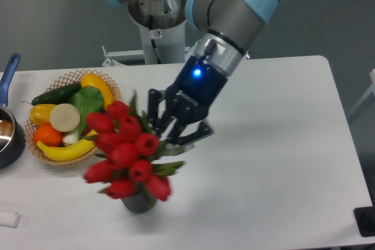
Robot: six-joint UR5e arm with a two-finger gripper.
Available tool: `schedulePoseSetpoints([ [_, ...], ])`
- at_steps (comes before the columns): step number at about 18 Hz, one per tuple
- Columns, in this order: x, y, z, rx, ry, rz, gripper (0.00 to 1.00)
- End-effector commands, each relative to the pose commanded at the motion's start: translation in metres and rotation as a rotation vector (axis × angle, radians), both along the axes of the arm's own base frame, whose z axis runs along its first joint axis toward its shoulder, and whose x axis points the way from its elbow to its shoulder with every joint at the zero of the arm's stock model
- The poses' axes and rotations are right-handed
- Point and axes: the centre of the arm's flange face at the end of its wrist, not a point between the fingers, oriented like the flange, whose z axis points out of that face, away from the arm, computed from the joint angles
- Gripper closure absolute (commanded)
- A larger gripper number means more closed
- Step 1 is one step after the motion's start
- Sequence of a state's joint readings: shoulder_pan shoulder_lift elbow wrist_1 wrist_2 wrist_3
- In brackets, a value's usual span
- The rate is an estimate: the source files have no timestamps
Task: Insert the flowers into the vase
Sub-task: 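Tilt the gripper and lower the tulip stems into the vase opening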
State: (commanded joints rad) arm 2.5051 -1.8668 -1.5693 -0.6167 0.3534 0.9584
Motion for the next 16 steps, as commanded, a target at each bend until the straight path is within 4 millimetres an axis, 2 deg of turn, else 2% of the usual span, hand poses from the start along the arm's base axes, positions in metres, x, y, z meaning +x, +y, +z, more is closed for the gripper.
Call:
schedulePoseSetpoints([
  [4, 0.007, 0.005, -0.015, 0.107, -0.008, -0.113, 0.83],
  [6, 0.006, 0.010, -0.033, 0.116, -0.056, -0.139, 0.84],
  [8, 0.006, 0.008, -0.044, 0.129, -0.102, -0.154, 0.84],
  [10, 0.005, 0.005, -0.045, 0.143, -0.119, -0.161, 0.84],
  [16, -0.005, 0.011, -0.065, 0.153, -0.175, -0.177, 0.84],
])
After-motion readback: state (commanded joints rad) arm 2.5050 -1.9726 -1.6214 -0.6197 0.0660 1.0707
